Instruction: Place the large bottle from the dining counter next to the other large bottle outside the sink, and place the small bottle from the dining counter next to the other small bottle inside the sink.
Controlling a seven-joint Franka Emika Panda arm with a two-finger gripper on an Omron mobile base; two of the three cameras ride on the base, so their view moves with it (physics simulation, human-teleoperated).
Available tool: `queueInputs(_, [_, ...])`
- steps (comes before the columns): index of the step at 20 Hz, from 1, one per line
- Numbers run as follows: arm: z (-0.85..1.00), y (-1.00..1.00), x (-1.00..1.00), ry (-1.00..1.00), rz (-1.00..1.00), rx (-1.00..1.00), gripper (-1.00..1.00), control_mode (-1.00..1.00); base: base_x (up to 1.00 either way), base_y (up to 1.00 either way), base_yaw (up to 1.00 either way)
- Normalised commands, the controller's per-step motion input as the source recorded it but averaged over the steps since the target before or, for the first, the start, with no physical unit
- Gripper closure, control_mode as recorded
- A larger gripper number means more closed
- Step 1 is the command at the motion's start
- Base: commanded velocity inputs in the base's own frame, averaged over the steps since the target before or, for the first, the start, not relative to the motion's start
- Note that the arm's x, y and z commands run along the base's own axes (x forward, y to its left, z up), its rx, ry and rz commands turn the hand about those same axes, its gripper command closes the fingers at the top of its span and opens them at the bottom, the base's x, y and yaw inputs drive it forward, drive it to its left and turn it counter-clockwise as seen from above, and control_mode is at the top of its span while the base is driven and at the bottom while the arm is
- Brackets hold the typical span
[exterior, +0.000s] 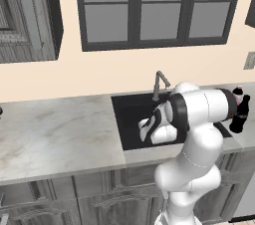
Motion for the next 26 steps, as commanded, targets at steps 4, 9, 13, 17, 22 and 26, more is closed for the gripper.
queueInputs(4, [-0.21, 0.00, 0.14, 0.00, 0.00, 0.00, 1.00, -1.00, 0.00, 0.00, 0.00])
queueInputs(9, [-0.21, 0.00, 0.16, 0.00, 0.00, 0.00, 1.00, -1.00, 0.00, 0.00, 0.00])
queueInputs(13, [-0.23, 0.00, 0.12, -0.01, 0.00, 0.00, -1.00, -1.00, 0.00, 0.00, 0.00])
queueInputs(17, [-0.11, -0.08, 0.04, -0.03, 0.00, 0.00, -1.00, -1.00, 0.00, 0.00, 0.00])
queueInputs(22, [0.00, -0.32, 0.00, -0.07, 0.00, 0.00, -1.00, -1.00, 0.00, 0.00, 0.00])
queueInputs(26, [0.00, -0.36, 0.00, -0.09, 0.00, 0.00, -1.00, -1.00, 0.00, 0.00, 0.00])
